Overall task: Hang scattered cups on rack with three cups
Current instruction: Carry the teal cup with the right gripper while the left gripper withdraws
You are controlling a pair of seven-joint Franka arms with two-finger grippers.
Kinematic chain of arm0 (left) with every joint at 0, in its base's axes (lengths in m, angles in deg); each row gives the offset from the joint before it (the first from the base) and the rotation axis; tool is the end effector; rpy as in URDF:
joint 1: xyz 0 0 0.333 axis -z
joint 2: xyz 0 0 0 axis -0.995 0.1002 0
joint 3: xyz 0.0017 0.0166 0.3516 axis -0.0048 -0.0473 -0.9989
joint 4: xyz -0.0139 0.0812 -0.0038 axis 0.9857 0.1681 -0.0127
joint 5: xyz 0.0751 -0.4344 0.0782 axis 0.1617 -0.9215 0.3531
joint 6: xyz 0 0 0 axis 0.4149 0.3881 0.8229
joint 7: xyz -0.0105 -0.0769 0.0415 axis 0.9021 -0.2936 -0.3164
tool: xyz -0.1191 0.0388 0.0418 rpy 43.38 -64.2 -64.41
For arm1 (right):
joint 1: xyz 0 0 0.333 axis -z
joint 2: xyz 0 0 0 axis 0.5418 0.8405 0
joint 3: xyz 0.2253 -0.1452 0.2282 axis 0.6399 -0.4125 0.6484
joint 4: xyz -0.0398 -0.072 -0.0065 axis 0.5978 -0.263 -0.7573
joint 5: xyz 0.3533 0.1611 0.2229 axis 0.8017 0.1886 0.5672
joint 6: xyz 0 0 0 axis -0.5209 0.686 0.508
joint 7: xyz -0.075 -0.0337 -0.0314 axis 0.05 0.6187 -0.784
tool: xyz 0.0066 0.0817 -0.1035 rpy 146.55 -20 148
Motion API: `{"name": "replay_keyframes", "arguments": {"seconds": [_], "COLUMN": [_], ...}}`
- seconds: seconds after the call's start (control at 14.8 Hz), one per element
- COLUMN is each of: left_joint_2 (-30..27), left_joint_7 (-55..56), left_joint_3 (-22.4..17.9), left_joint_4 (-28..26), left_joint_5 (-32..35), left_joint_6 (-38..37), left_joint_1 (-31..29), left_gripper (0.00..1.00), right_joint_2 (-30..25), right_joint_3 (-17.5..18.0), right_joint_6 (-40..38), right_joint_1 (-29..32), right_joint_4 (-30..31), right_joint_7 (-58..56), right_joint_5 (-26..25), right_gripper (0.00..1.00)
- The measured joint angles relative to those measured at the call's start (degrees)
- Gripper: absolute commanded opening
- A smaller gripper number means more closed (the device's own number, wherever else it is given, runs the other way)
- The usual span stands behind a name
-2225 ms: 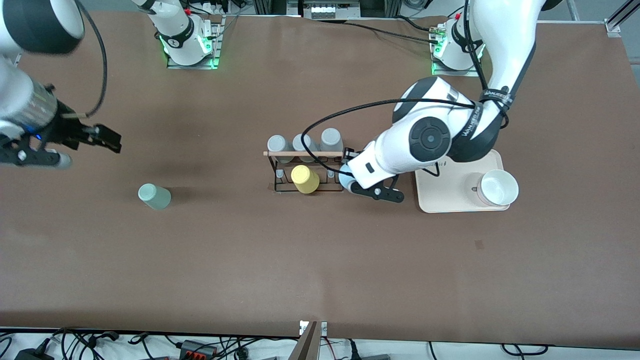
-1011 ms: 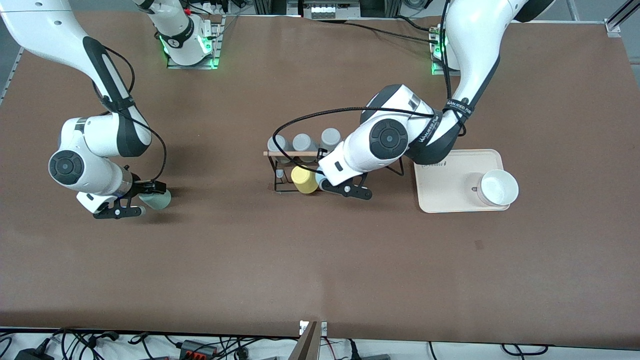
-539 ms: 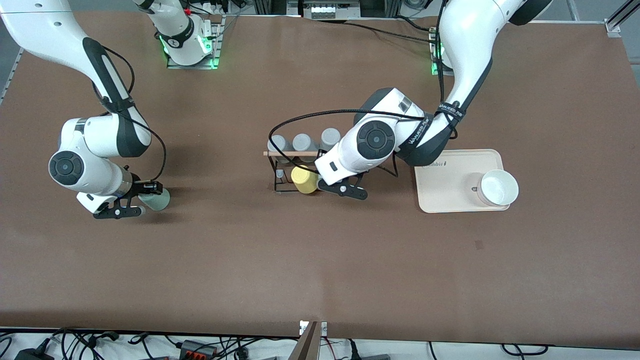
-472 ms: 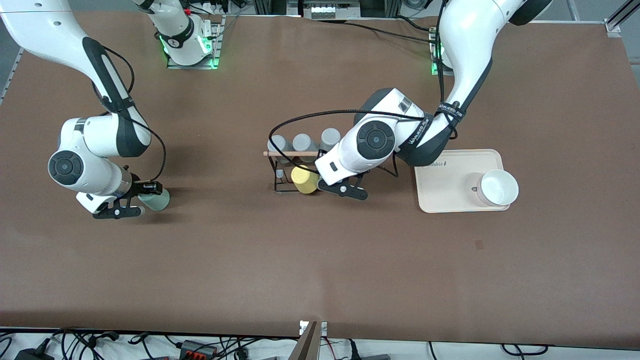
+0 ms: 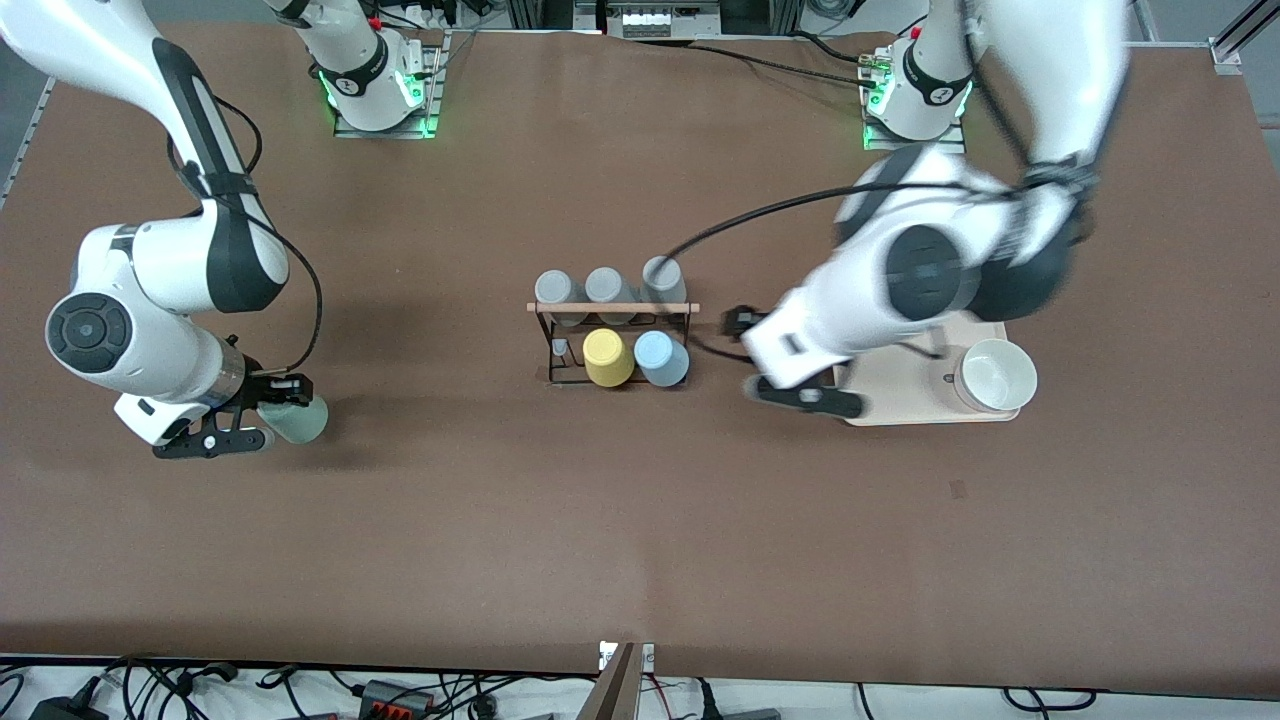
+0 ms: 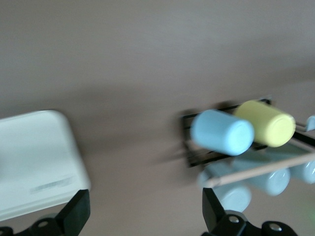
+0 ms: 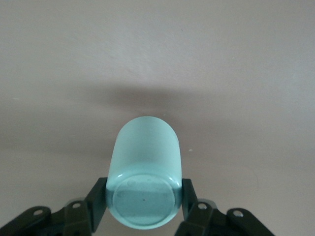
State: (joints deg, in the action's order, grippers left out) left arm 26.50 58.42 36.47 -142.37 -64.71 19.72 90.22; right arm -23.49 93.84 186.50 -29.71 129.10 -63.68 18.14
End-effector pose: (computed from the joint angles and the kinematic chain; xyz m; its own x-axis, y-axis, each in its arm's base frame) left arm 0.6978 -0.2943 0.4854 0.9747 -0.1554 -0.1606 -0.1266 -0.9762 0.1762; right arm 0.7289 0.0559 0.3392 0.9923 0.0943 -0.0805 0.1019 -0.9901 0.0962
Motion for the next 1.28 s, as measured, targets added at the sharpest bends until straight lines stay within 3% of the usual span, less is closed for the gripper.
{"name": "replay_keyframes", "arguments": {"seconds": [0.2,0.4,0.81,1.28], "left_joint_2": [-6.75,-9.34,-21.16,-26.45], "left_joint_7": [-4.81,-5.19,-4.6,-4.12], "left_joint_3": [-0.2,0.08,0.29,0.15], "left_joint_4": [-0.19,-2.29,-23.68,-30.73], "left_joint_5": [2.6,7.97,6.83,3.0], "left_joint_6": [-8.63,-11.58,1.66,7.09], "left_joint_1": [-8.78,-9.62,-11.65,-14.18], "left_gripper": [1.0,1.0,1.0,1.0], "right_joint_2": [-0.34,-0.31,0.26,2.43], "right_joint_3": [0.08,0.14,0.27,0.26], "right_joint_6": [-6.75,-10.45,-10.99,-7.85], "right_joint_1": [-4.01,-7.89,-18.09,-26.57], "right_joint_4": [-5.71,-9.1,-10.34,-10.39], "right_joint_7": [4.43,10.11,24.83,35.85], "right_joint_5": [3.08,6.81,7.49,7.49], "right_gripper": [0.35,0.35,0.35,0.35]}}
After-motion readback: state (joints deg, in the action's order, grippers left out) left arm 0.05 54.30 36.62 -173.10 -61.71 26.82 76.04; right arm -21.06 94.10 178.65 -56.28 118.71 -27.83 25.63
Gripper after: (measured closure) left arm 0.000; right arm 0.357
